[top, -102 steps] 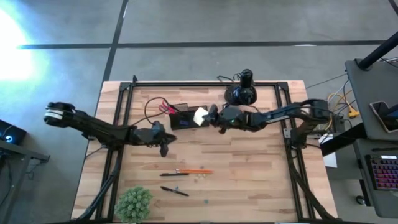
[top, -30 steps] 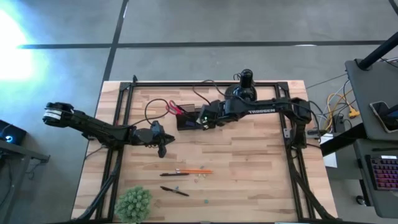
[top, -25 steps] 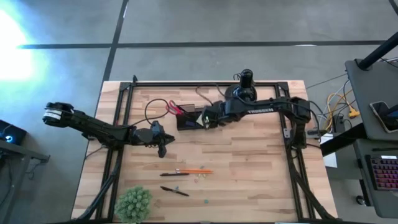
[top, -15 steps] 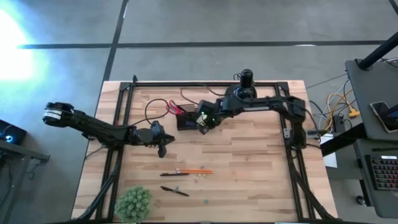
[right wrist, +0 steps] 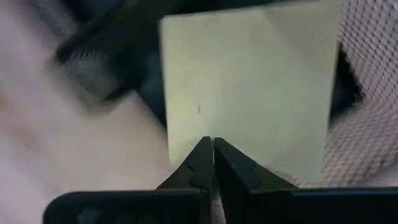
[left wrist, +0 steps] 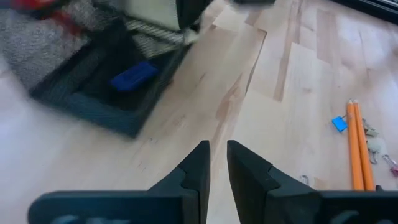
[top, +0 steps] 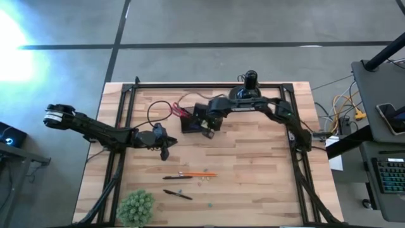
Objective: Pick and place office supplies into organizer
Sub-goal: Put the sticky notes into the black organizer, then put the top blue clip into the black organizer
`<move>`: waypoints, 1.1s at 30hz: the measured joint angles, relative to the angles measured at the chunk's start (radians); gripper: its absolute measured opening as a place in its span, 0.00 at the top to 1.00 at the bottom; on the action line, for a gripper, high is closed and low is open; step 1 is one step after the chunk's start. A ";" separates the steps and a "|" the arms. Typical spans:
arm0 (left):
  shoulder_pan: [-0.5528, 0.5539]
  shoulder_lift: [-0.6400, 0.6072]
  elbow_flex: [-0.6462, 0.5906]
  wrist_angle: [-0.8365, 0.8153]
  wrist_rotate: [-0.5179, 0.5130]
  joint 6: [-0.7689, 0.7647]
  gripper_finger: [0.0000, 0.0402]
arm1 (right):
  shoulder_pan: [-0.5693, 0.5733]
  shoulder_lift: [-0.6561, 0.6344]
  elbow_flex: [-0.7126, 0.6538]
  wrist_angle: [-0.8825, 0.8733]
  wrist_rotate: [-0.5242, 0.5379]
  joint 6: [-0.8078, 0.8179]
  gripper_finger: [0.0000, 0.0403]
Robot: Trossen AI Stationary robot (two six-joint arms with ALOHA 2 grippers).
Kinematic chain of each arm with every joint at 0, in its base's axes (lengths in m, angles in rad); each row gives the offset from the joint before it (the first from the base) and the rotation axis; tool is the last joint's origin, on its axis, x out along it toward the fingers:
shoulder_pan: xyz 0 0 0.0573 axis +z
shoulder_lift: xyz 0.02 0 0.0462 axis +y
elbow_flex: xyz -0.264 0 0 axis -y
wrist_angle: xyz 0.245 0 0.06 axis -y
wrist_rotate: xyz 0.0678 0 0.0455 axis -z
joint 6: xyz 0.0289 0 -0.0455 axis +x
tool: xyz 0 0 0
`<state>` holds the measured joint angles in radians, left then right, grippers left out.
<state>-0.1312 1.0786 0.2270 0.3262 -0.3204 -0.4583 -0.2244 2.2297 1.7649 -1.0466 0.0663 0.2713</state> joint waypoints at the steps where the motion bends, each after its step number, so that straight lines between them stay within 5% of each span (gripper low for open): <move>1: 0.000 0.000 -0.002 0.000 -0.003 0.000 0.90 | 0.001 0.013 0.014 -0.034 0.038 -0.009 0.98; 10: 0.000 0.000 -0.024 0.002 -0.029 -0.005 0.90 | -0.006 0.021 0.156 -0.029 0.274 -0.044 0.98; 15: 0.000 0.000 -0.024 0.008 -0.029 -0.006 0.90 | 0.008 -0.004 0.217 -0.118 0.218 0.074 0.98; 19: 0.000 0.000 -0.024 0.013 -0.025 -0.005 0.90 | 0.085 -0.108 0.186 -0.157 0.015 0.168 0.98; 24: 0.000 0.000 -0.020 0.017 0.003 0.002 0.90 | 0.269 -0.188 0.052 -0.091 -0.096 0.057 0.95; 33: 0.000 0.000 -0.032 0.015 0.059 0.000 0.90 | 0.429 -0.153 -0.015 0.010 -0.051 -0.112 0.62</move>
<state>-0.1314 1.0790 0.1946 0.3408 -0.2612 -0.4583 0.2049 2.0766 1.7500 -1.0365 0.0149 0.1598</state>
